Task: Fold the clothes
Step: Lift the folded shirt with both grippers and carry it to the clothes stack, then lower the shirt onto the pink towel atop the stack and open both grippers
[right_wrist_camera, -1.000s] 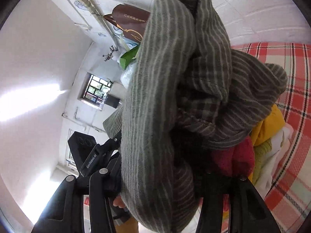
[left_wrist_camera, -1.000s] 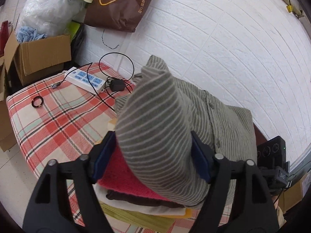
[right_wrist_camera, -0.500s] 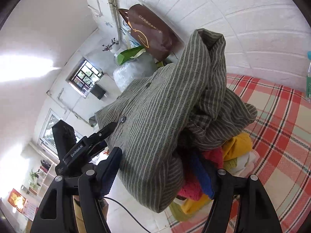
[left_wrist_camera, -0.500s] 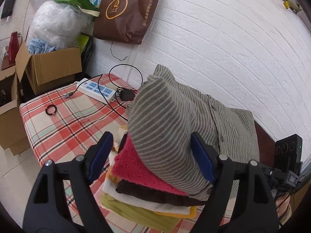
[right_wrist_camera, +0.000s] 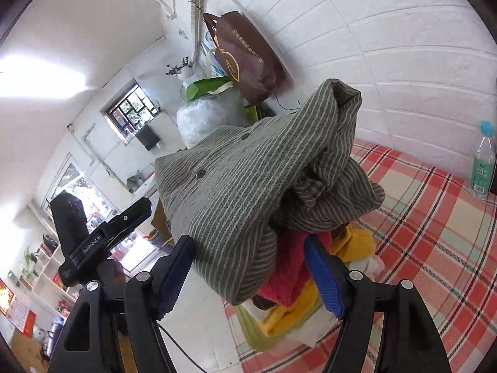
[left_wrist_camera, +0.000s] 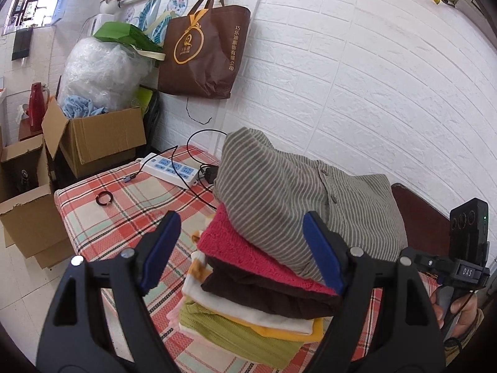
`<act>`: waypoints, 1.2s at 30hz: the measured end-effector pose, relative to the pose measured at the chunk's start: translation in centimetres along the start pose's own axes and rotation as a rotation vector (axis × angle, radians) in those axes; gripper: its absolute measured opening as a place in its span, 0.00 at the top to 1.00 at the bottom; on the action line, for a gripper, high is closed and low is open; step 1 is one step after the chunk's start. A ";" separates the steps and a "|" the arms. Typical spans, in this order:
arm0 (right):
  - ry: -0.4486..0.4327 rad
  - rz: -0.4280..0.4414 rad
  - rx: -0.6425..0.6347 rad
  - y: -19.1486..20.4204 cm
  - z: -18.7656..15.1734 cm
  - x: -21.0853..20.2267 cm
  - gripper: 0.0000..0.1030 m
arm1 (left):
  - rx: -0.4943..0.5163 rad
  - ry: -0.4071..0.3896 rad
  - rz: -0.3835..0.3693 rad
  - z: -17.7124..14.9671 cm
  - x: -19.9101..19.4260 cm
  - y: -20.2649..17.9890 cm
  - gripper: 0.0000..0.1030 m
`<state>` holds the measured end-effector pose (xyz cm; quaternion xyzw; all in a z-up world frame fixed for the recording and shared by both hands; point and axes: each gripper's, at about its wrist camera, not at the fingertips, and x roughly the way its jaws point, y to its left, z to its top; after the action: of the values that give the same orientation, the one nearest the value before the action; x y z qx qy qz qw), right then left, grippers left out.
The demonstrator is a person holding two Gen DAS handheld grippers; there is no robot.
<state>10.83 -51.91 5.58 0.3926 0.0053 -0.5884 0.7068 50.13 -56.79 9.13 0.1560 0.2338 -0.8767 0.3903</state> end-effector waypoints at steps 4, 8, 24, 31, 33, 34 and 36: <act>0.002 0.018 0.015 -0.2 -0.5 -0.2 0.28 | -0.019 0.007 -0.012 0.2 0.6 -0.1 0.21; -0.020 -0.004 0.003 -0.2 -0.8 -1.3 0.28 | -0.027 -0.051 0.009 -0.2 -1.2 0.1 0.21; -0.099 -0.113 -0.154 1.8 -2.7 -4.5 0.28 | 0.061 -0.091 -0.030 -3.6 -3.8 -3.1 0.21; -0.189 -0.186 -0.377 4.9 -6.8 -6.8 0.24 | 0.123 -0.095 0.013 -7.3 -5.8 -6.2 0.00; -0.192 -0.202 -0.430 5.7 -8.0 -7.0 0.21 | 0.147 -0.081 0.022 -8.1 -6.2 -7.1 0.00; -0.186 -0.197 -0.442 5.9 -8.3 -7.0 0.21 | 0.155 -0.071 0.029 -8.4 -6.1 -7.6 0.00; -0.183 -0.194 -0.466 6.3 -8.9 -7.0 0.21 | 0.174 -0.055 0.039 -9.0 -6.0 -8.4 0.00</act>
<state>17.97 -41.14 6.11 0.1621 0.1142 -0.6694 0.7160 48.44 -43.44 6.74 0.1696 0.1430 -0.8898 0.3988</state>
